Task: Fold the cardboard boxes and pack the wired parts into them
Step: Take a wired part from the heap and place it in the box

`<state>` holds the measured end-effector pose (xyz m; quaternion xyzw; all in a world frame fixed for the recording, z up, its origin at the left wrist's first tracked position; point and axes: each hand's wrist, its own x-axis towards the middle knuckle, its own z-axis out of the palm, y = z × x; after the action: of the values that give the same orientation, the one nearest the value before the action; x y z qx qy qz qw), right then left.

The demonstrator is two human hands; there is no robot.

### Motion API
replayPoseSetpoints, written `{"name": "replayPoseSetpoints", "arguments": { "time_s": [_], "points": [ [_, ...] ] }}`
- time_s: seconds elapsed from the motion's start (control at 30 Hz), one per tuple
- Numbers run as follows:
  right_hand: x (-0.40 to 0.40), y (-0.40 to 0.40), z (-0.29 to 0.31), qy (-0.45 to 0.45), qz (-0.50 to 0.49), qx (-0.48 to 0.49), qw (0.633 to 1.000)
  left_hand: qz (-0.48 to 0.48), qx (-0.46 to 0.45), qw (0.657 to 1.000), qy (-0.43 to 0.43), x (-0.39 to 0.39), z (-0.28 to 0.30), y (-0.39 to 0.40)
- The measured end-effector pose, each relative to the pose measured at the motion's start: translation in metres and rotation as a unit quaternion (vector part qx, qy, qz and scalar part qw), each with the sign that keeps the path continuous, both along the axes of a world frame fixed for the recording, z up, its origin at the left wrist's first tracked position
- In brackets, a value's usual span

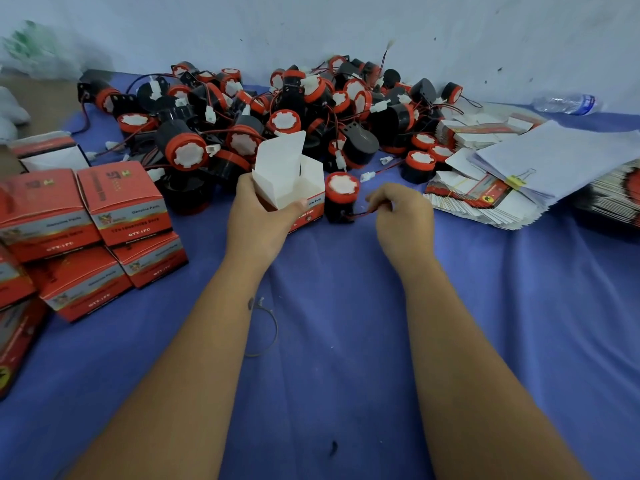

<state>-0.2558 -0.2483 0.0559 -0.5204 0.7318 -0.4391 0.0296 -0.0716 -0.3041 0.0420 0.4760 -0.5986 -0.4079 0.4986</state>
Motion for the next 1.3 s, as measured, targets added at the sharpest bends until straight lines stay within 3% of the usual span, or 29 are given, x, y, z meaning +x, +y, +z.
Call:
{"name": "replayPoseSetpoints", "arguments": {
  "time_s": [0.2, 0.37, 0.53, 0.67, 0.8, 0.9, 1.0, 1.07, 1.17, 1.3],
  "points": [
    [0.001, 0.001, -0.001, 0.144, -0.054, 0.061, 0.986, 0.009, 0.006, 1.000, 0.003, 0.001, 0.000, -0.002],
    [0.031, -0.005, 0.003, 0.162, -0.056, -0.005, 0.985, 0.015, 0.001, 1.000, -0.003, 0.002, -0.001, -0.002],
    [0.046, -0.019, -0.010, 0.191, -0.018, 0.103, 0.976, 0.040, -0.021, 0.998, -0.037, 0.003, -0.001, -0.005],
    [0.041, -0.021, -0.009, 0.140, -0.032, 0.063, 0.988, 0.038, -0.029, 0.996, -0.079, 0.005, 0.000, -0.004],
    [0.039, -0.016, -0.006, 0.003, -0.048, 0.021, 0.999, 0.040, -0.058, 0.993, -0.097, 0.007, 0.003, 0.000],
    [0.033, -0.011, 0.005, -0.096, -0.085, -0.093, 0.987, 0.041, -0.085, 0.990, -0.102, 0.011, 0.004, 0.001],
    [0.032, -0.002, 0.016, 0.029, -0.065, -0.273, 0.959, 0.008, -0.074, 0.993, -0.088, 0.015, 0.006, 0.002],
    [0.041, 0.002, 0.021, 0.132, -0.029, -0.337, 0.932, -0.029, -0.060, 0.995, -0.074, 0.017, 0.008, 0.002],
    [0.062, 0.003, 0.022, 0.235, 0.076, -0.340, 0.907, -0.091, -0.054, 0.992, -0.061, 0.022, 0.010, 0.003],
    [0.077, 0.003, 0.018, 0.244, 0.141, -0.263, 0.923, -0.132, -0.058, 0.988, -0.061, 0.024, 0.010, 0.001]
  ]
}}
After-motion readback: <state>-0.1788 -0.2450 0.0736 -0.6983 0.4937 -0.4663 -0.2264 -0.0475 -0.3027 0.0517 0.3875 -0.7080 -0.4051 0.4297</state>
